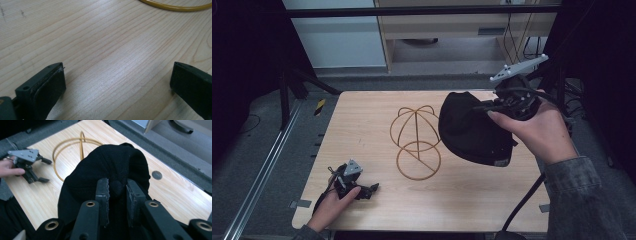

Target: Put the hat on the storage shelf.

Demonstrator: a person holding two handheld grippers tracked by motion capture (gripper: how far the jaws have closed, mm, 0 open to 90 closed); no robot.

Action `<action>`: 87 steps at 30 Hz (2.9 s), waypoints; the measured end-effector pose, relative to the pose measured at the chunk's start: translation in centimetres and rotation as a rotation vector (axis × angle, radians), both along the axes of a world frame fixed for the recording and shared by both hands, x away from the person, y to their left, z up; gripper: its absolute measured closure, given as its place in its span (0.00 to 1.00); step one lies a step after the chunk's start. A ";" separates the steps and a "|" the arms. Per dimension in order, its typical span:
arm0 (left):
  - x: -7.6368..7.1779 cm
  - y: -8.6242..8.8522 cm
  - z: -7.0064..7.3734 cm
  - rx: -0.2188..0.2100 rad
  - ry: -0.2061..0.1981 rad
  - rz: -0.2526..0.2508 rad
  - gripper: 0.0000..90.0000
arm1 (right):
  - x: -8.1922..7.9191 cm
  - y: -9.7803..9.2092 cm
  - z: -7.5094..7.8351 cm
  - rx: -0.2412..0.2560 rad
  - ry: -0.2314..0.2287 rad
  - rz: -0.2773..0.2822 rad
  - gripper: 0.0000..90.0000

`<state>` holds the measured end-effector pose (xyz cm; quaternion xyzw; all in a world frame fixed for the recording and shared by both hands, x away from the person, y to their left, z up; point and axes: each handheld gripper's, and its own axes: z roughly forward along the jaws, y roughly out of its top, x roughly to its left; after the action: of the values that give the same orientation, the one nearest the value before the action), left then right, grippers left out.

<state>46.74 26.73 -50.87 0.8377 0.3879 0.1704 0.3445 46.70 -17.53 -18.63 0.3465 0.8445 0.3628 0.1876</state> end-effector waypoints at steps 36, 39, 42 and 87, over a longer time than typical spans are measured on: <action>0.0 0.0 0.0 -0.001 -0.001 0.000 0.00 | 0.9 5.3 2.9 0.084 -0.129 0.092 0.84; 0.0 0.0 0.0 -0.001 -0.001 0.001 0.00 | 1.1 5.9 2.9 0.085 -0.127 0.103 0.84; 0.0 0.0 0.0 0.000 0.000 -0.001 0.00 | 1.3 6.5 2.8 0.090 -0.130 0.112 0.84; 0.0 0.0 0.0 0.000 -0.001 0.000 0.00 | 3.8 10.7 -0.8 0.127 -0.077 0.172 0.82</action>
<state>46.75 26.72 -50.87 0.8377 0.3876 0.1707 0.3447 50.54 -6.83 -19.45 0.2698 0.8387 0.4432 0.1656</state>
